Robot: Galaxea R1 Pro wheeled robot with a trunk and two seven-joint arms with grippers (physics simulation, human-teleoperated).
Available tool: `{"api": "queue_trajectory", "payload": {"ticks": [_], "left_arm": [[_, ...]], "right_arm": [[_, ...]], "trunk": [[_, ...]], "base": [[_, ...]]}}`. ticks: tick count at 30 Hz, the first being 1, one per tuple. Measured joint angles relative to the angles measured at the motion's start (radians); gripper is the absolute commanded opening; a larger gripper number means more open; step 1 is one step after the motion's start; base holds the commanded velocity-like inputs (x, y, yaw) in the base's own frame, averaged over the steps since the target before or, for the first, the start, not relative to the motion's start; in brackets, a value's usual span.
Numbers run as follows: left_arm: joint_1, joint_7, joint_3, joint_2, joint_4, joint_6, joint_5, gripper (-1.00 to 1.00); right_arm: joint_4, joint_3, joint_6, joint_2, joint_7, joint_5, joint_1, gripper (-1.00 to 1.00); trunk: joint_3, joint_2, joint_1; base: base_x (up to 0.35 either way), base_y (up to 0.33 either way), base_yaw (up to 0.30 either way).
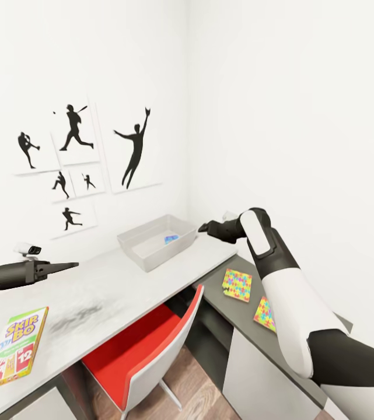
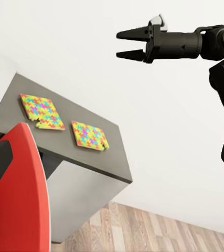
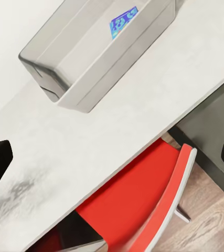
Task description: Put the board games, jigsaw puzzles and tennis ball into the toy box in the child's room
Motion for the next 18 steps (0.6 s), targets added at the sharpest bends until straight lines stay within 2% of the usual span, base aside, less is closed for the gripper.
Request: {"api": "queue_trajectory", "payload": {"ticks": [18], "left_arm": [[0.002,0.000,-0.001,-0.007,0.004,0.000,-0.001,1.00]], "right_arm": [[-0.001,0.000,0.000,0.000,0.002,0.001,0.005,1.00]], "trunk": [[0.024,-0.001,0.000]], "base": [[0.000,0.000,0.000]]}}
